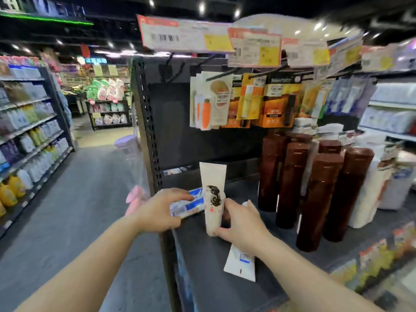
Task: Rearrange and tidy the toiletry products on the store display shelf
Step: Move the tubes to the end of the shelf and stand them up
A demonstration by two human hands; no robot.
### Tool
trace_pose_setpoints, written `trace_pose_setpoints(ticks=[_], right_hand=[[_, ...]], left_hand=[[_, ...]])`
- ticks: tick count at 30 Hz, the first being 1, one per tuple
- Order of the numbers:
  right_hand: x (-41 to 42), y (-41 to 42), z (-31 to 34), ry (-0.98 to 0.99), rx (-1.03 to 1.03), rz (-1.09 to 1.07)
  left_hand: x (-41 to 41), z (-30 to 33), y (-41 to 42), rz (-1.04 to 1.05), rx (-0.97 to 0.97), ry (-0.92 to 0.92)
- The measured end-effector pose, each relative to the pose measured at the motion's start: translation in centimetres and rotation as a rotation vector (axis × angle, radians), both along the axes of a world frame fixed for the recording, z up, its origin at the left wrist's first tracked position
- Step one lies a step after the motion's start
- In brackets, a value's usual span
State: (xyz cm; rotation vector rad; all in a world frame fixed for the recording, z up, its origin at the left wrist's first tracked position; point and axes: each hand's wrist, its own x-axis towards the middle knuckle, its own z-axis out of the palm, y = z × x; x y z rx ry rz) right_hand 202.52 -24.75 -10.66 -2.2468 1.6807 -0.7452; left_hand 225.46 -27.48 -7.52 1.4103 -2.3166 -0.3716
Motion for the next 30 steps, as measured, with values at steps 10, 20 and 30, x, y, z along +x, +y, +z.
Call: trace_pose_setpoints(ticks=[10, 20, 30], right_hand=[[2.8, 2.6, 0.9, -0.119, 0.106, -0.278], [6.8, 8.1, 1.8, -0.309, -0.166, -0.567], [12.6, 5.7, 2.4, -0.403, -0.31, -0.516]], left_hand=[[3.7, -2.1, -7.9, -0.612, -0.127, -0.561], [6.0, -1.0, -10.1, -0.622, -0.13, 0.154], [2.8, 5.7, -10.2, -0.459, 0.013, 0.556]])
